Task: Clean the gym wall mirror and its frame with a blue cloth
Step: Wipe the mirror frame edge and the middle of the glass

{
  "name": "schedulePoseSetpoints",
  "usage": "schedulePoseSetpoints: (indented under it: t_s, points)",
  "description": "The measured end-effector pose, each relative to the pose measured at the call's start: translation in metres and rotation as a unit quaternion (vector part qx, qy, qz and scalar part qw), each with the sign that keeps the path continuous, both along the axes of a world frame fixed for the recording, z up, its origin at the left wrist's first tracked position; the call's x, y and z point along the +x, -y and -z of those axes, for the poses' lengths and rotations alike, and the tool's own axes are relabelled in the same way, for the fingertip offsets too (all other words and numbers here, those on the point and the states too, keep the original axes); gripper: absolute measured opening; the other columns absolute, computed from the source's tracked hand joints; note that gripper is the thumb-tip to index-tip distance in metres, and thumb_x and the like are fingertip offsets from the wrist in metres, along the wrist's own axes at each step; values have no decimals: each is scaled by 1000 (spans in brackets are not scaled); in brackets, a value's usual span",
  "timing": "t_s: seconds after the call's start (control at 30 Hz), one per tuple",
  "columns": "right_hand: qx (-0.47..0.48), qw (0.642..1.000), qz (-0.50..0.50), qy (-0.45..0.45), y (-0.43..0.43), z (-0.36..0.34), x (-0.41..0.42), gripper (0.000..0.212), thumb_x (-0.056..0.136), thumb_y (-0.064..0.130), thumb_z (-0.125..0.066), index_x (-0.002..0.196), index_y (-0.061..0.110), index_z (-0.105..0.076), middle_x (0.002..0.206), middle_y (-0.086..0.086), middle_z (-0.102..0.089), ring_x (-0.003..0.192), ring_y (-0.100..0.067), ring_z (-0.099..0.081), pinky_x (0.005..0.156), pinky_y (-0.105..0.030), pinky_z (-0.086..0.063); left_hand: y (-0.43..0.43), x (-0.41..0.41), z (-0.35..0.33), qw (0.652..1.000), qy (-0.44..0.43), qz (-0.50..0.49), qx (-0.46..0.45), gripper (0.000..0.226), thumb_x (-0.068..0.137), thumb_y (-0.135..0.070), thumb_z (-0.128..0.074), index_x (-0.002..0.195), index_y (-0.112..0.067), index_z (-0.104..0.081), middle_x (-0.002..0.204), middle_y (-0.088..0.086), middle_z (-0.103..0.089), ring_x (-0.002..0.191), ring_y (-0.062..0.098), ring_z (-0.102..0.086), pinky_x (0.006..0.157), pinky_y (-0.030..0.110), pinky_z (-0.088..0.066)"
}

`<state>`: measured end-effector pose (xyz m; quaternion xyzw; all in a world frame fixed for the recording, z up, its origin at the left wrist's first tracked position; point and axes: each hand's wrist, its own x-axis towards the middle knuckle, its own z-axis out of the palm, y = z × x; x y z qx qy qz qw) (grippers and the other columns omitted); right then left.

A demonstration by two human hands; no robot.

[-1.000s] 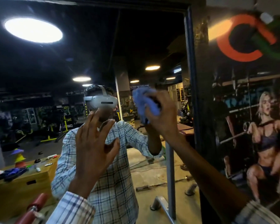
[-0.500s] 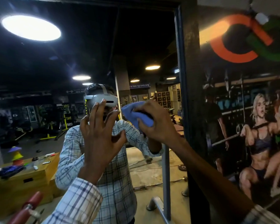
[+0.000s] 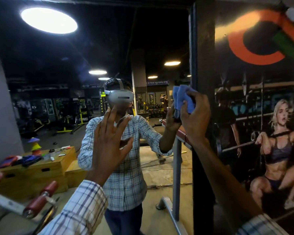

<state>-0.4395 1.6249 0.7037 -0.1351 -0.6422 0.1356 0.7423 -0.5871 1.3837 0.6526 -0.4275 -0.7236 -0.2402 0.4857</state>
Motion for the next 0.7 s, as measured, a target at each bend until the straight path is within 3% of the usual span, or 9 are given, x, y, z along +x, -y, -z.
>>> schedulePoseSetpoints:
  t_s: [0.17, 0.27, 0.37, 0.43, 0.53, 0.6, 0.7]
  points:
    - [-30, 999, -25, 28, 6, 47, 9, 32, 88, 12, -75, 118, 14, -63, 117, -4, -61, 103, -7, -56, 89, -22, -49, 2, 8, -1, 1000, 15, -13, -11, 72, 94, -50, -66, 158, -27, -40, 174, 4, -4, 161, 26, -5, 123, 53, -20]
    - [-78, 995, -60, -2, 13, 54, 11, 31, 86, 12, -74, 114, 14, -64, 113, -1, -61, 99, -9, -60, 85, -13, -48, 1, 13, 1, 999, 23, -18, -16, 71, 94, -48, -65, 157, -26, -41, 174, 6, -6, 160, 28, -7, 123, 53, -22]
    - [-126, 986, -108, 21, 48, 60, -5, 39, 87, 14, -75, 122, 18, -62, 120, 3, -59, 100, -7, -59, 81, -15, -52, -1, 17, 5, 999, 37, -21, -16, 72, 94, -43, -69, 157, -27, -40, 174, 6, -5, 160, 30, -7, 123, 54, -22]
    - [-39, 983, -131, 123, 70, 73, -22, 42, 89, 20, -75, 127, 22, -59, 127, 4, -57, 108, -8, -57, 85, -18, -52, -1, 19, 8, 999, 40, -22, -20, 73, 93, -41, -71, 157, -27, -40, 174, 5, -3, 160, 29, -6, 122, 51, -22]
    - [84, 957, -153, 231, 62, 94, -27, 38, 90, 24, -72, 125, 23, -59, 129, 1, -58, 117, -17, -58, 96, -38, -53, 1, 19, 11, 999, 38, -25, -22, 74, 92, -37, -72, 157, -26, -40, 175, 3, -2, 160, 29, -7, 122, 48, -23]
    - [39, 969, -142, 200, 44, 105, -16, 37, 89, 20, -74, 124, 20, -61, 125, 2, -61, 115, -16, -59, 96, -37, -54, 1, 21, 14, 998, 44, -30, -20, 74, 91, -35, -73, 157, -25, -41, 174, 3, -3, 160, 29, -8, 122, 49, -24]
    - [-106, 987, -109, 60, 30, 117, 7, 36, 85, 10, -78, 117, 19, -63, 112, 9, -58, 97, -5, -60, 86, -29, -56, 1, 26, 18, 998, 46, -38, -27, 73, 91, -36, -73, 156, -25, -42, 174, 5, -4, 159, 31, -10, 121, 51, -25]
